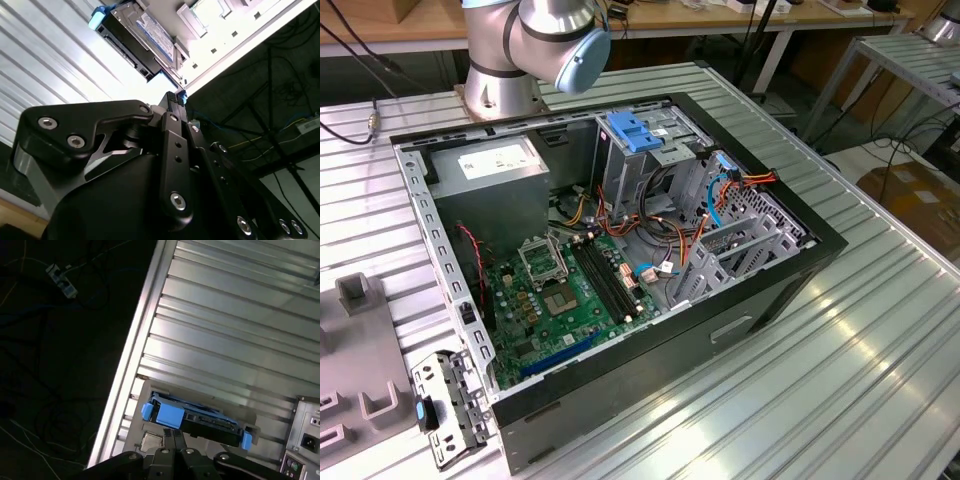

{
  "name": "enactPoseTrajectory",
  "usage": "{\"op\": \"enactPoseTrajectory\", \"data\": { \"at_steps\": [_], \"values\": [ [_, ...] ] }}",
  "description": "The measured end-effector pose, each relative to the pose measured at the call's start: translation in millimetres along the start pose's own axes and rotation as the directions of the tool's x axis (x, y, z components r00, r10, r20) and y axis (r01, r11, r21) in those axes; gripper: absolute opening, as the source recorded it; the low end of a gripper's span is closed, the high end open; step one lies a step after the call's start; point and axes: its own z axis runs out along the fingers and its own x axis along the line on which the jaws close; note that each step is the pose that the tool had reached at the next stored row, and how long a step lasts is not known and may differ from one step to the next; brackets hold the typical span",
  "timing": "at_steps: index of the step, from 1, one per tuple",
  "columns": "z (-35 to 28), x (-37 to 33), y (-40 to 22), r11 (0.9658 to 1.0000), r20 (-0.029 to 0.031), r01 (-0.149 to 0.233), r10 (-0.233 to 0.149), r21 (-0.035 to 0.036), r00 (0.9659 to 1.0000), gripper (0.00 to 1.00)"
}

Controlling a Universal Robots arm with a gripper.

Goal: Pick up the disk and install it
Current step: 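Pick up the disk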

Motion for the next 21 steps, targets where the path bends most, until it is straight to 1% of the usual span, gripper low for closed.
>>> {"op": "enactPoseTrajectory", "data": {
  "at_steps": [2, 4, 6, 7, 8, 9, 11, 12, 14, 15, 17, 19, 20, 21],
  "values": [
    [0.0, 0.0, 0.0, 0.9995, -0.0013, 0.031, -0.031, -0.0003, 0.9995, 0.11],
    [0.0, 0.0, 0.0, 0.998, -0.0027, 0.063, -0.063, -0.0008, 0.998, 0.11],
    [0.0, 0.0, 0.0, 0.9951, -0.0042, 0.098, -0.098, -0.0013, 0.9951, 0.11],
    [0.0, -0.2, -0.1, 0.9923, -0.0053, 0.124, -0.124, -0.0017, 0.9923, 0.11],
    [-0.1, -0.6, -0.2, 0.9907, -0.006, 0.136, -0.136, -0.0019, 0.9907, 0.11],
    [0.0, -0.7, -0.2, 0.9884, -0.0064, 0.152, -0.152, -0.0022, 0.9884, 0.11],
    [0.0, -0.9, -0.3, 0.9817, -0.008, 0.19, -0.19, -0.0029, 0.9817, 0.11],
    [0.0, -1.1, -0.3, 0.9766, -0.0091, 0.215, -0.215, -0.0034, 0.9765, 0.11],
    [0.1, -1.6, -0.5, 0.9705, -0.0101, 0.241, -0.241, -0.004, 0.9705, 0.11],
    [0.0, -2.3, -0.8, 0.9667, -0.0108, 0.256, -0.256, -0.0043, 0.9667, 0.11],
    [0.0, -3.2, -1.0, 0.9636, -0.0112, 0.267, -0.267, -0.0046, 0.9635, 0.11],
    [0.1, -4.3, -1.4, 0.9578, -0.0119, 0.287, -0.287, -0.005, 0.9577, 0.11],
    [0.1, -4.4, -1.4, 0.9538, -0.0125, 0.3, -0.3, -0.0053, 0.9537, 0.11],
    [0.0, -4.4, -1.5, 0.952, -0.0128, 0.306, -0.306, -0.0055, 0.952, 0.11]
  ]
}}
